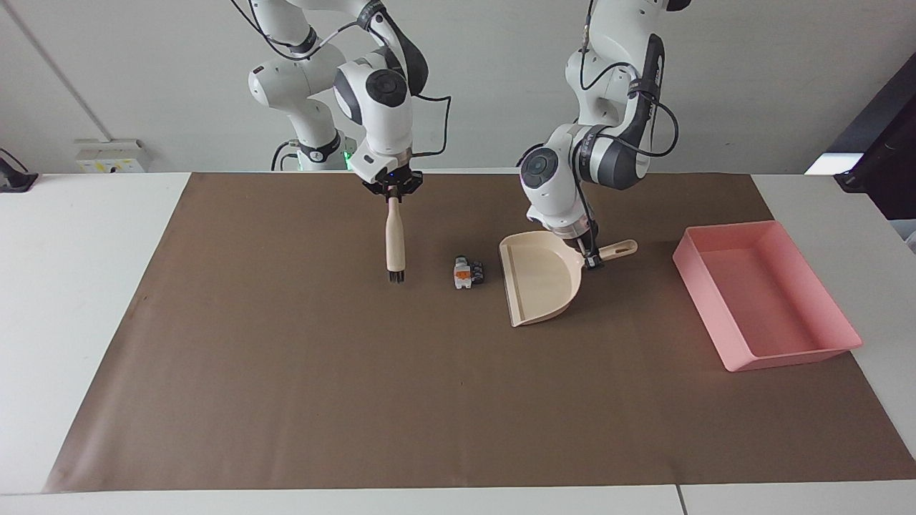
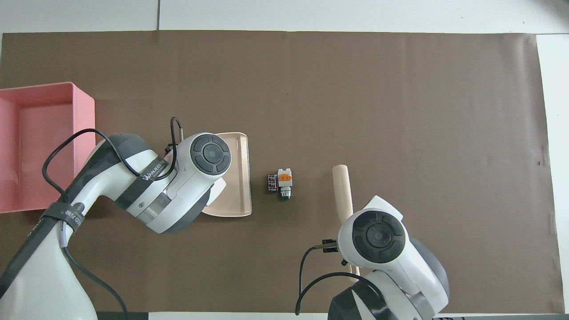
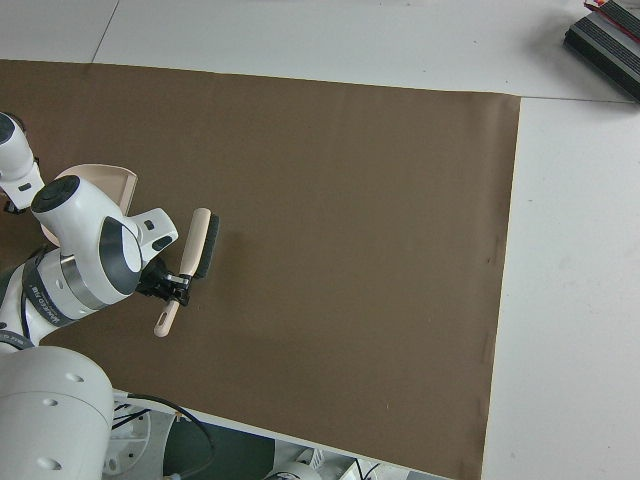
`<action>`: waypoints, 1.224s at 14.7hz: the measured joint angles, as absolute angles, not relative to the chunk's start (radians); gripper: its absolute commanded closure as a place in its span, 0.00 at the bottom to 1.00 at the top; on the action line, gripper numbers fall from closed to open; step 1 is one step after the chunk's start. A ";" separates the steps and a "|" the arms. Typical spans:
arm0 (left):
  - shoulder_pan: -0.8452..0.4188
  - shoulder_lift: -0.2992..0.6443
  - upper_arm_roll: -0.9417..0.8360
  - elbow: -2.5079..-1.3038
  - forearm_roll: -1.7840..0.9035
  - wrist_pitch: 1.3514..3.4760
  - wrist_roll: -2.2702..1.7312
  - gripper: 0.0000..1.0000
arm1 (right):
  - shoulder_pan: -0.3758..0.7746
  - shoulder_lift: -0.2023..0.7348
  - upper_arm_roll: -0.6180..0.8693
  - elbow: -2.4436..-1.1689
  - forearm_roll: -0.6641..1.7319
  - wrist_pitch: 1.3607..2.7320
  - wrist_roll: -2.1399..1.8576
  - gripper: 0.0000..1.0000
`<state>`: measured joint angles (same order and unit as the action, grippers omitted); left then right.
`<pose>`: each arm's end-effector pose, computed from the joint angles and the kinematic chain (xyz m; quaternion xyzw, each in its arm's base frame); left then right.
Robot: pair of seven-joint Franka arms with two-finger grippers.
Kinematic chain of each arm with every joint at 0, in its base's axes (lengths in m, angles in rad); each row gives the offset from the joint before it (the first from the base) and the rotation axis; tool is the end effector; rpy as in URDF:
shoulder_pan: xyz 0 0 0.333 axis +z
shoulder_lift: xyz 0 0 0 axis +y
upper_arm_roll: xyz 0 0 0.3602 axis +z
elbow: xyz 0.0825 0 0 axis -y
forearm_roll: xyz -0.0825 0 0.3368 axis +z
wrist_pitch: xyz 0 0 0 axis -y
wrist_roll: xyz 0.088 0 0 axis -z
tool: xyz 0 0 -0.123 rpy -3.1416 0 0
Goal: Clean e-waste and dump in bin
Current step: 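Place the dustpan beside the components while the right gripper carries the brush over, then sweep the components into the dustpan with the brush in the right gripper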
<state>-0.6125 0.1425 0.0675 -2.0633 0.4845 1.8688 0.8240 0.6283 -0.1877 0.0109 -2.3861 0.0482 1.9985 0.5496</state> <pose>0.4505 -0.2244 0.4084 -0.6727 0.6877 0.1920 0.1941 0.3162 0.2397 0.4333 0.9943 0.0322 -0.0937 0.0394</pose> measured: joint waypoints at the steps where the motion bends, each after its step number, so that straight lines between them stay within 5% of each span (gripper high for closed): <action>1: -0.623 0.142 0.068 -2.062 0.485 1.850 0.815 1.00 | 0.648 -0.169 0.011 -2.384 0.048 2.007 0.555 1.00; 18: -0.663 0.144 0.067 -2.059 0.485 1.790 0.786 1.00 | 0.693 0.056 0.011 -2.168 0.030 2.037 0.565 1.00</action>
